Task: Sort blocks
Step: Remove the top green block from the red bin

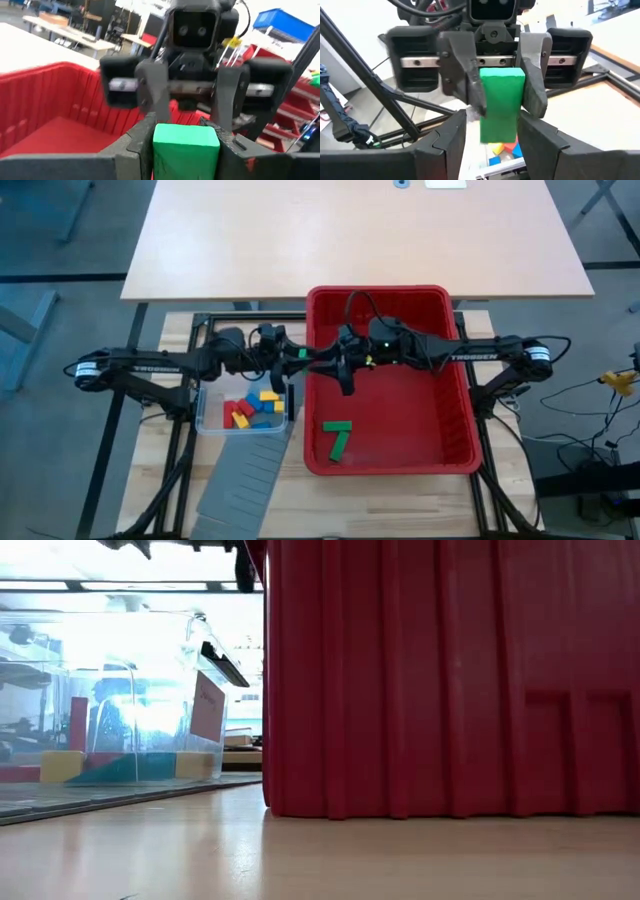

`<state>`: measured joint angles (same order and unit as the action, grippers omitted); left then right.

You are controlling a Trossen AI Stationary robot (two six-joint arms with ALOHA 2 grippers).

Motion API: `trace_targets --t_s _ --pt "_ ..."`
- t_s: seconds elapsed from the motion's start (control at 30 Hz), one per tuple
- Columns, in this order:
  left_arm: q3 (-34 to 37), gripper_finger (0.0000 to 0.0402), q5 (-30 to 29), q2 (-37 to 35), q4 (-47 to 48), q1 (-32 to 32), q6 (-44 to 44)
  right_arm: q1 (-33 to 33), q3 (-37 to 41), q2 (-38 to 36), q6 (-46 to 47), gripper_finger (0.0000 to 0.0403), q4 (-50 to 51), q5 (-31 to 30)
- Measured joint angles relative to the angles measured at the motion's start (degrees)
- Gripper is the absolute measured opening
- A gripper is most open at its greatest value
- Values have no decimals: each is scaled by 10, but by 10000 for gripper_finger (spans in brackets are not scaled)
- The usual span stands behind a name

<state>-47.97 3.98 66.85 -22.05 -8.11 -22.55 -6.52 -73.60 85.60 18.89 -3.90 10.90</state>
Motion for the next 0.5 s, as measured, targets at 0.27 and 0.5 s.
trace_targets --t_s 0.27,0.5 --pt "1 112 0 -113 226 -3 -1 -9 0 -4 -12 142 25 0" --pt "1 112 -13 -192 443 -3 -16 -11 0 -5 -31 134 66 0"
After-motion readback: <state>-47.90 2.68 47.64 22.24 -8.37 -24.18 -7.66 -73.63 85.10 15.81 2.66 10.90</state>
